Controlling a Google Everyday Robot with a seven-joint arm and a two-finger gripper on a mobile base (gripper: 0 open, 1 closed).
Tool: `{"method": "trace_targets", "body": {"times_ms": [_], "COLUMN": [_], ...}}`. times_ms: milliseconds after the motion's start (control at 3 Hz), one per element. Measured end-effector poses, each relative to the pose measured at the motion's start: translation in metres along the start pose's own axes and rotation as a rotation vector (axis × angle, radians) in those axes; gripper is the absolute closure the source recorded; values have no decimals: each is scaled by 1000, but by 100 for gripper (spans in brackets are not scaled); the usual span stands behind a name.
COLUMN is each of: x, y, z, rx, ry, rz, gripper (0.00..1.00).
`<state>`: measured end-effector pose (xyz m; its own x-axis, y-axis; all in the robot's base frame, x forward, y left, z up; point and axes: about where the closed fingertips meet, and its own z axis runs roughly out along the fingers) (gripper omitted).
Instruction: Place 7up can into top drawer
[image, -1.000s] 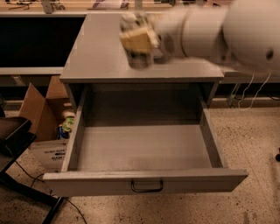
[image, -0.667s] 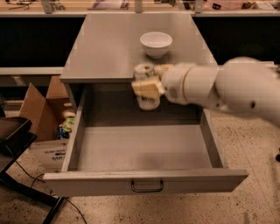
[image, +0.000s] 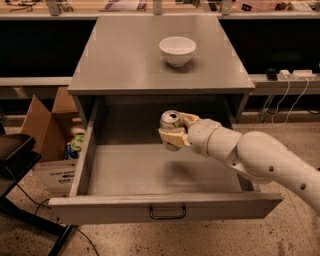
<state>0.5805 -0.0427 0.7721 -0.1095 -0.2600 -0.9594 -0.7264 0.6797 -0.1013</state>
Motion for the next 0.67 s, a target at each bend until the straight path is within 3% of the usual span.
{"method": "trace_targets", "body": {"times_ms": [333,667], "x": [25,58], "y": [2,7], "z": [10,22], "rx": [6,-15], "ry": [-97,-121], "rz": [-52,7], "gripper": [100,84]}}
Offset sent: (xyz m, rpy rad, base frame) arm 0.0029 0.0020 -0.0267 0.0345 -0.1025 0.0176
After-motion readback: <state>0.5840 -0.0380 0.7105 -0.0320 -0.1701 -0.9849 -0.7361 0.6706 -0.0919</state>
